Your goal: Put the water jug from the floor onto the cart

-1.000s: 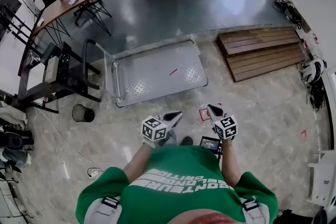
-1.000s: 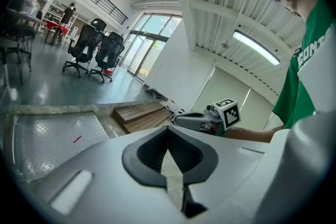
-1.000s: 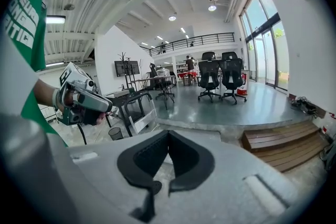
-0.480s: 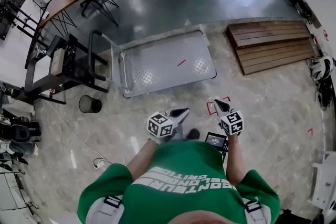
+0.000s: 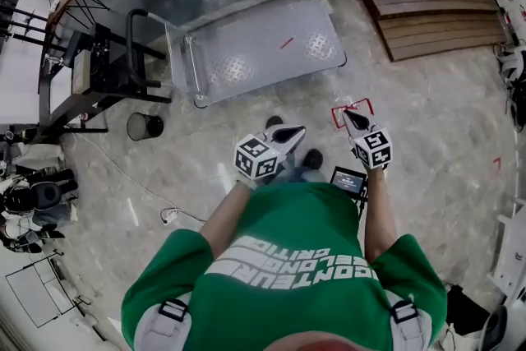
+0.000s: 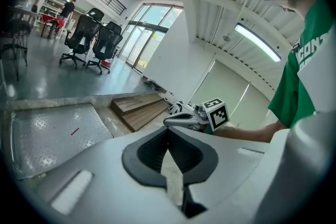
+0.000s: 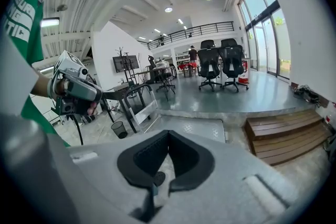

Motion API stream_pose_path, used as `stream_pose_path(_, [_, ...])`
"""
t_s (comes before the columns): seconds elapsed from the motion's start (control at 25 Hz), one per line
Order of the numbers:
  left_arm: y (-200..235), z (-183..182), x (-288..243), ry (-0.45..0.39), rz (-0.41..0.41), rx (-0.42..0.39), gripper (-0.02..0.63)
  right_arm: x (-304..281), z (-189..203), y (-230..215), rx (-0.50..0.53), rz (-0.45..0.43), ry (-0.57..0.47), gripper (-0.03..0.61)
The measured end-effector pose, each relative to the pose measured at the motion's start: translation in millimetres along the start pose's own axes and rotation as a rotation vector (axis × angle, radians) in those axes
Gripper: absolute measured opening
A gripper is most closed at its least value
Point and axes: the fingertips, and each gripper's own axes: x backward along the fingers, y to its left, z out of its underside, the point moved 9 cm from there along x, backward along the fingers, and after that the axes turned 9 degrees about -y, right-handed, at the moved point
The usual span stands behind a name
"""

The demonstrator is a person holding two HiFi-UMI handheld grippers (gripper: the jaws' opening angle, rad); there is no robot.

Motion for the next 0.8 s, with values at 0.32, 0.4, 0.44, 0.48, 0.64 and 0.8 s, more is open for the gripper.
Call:
stream_pose_path(0.32, [16.5, 14.4, 1.8, 0.055, 0.013, 0.036, 0.014, -23.1, 48.1, -5.8, -0.055, 0.036, 0.101, -0.008])
stream_pose_path(0.4, [19.7, 19.7, 1.3, 0.074, 0.017, 0.039, 0.014, -27.4, 65.9, -11.0, -0.075, 0.065, 0.135, -0.008])
stream_pose_path(0.44, [20.6, 22.7, 0.6, 0.085, 0.019, 0.041, 0.014, -27.8, 75.1, -14.1, -0.085, 0.082, 0.153, -0.008])
stream_pose_path(0.48, [21.2, 25.6, -0.2, 0.095, 0.022, 0.044, 0.014, -27.7, 84.2, -17.1, -0.093, 0.1, 0.171, -0.008])
stream_pose_path(0.64, [24.4, 27.6, -3.4, 0.132, 0.047, 0.051, 0.014, -32.0, 114.0, -26.6, -0.13, 0.161, 0.246, -0.008])
stream_pose_path(0.8, [25.6, 25.4, -18.6, 0.159, 0.077, 0.05, 0.014, -40.9, 144.5, -47.0, -0.176, 0.211, 0.307, 0.006])
